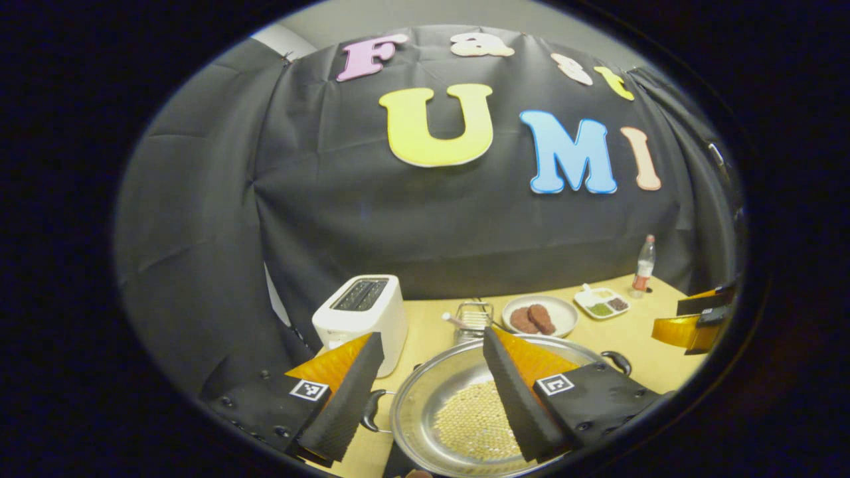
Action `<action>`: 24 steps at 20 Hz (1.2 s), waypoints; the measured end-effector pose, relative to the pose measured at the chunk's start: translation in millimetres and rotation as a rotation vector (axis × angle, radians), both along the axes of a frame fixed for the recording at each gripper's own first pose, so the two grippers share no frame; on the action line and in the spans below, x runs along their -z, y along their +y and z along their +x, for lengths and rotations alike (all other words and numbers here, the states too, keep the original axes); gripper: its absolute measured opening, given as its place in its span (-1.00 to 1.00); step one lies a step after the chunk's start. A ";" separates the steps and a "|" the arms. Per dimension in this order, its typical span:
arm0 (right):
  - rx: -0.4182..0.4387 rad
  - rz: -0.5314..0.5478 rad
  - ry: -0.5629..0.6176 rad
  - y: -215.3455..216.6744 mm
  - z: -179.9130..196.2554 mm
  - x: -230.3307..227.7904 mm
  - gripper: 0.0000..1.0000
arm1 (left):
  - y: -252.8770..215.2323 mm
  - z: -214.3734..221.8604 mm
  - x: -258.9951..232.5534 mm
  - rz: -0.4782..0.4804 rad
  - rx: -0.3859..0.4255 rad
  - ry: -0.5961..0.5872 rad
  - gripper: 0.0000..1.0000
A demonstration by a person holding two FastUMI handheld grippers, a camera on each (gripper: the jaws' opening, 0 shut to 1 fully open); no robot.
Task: First push the handle of the pot to place it horizontally, then grasp the pot with both hands and set it on the induction cooktop.
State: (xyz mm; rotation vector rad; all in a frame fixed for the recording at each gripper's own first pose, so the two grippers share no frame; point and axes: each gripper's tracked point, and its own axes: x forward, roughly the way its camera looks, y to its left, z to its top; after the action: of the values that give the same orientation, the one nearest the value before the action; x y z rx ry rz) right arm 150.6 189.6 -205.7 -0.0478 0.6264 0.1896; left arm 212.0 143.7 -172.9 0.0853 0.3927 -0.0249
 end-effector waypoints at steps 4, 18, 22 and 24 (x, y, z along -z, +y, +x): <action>-0.022 -0.030 -0.116 -51.7 -25.3 -45.8 0.94 | -55.1 -39.6 -36.0 -0.054 -0.015 -0.069 0.98; 0.019 0.053 -0.343 -192.9 -143.7 -131.2 0.94 | -213.5 -219.5 -137.7 -0.037 0.045 -0.234 0.95; 0.015 0.089 -0.415 -192.9 -171.9 -158.3 0.94 | -218.0 -245.2 -154.5 -0.048 0.047 -0.262 1.00; 0.020 0.071 -0.452 -191.5 -181.7 -166.2 0.94 | -218.3 -251.3 -160.9 -0.059 0.058 -0.283 0.95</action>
State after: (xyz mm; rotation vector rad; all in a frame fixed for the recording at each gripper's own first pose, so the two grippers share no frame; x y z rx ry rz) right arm -31.2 -1.9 -39.6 -0.0145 0.1695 0.1744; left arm -39.3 -74.5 -12.0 0.0411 0.1065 -0.0803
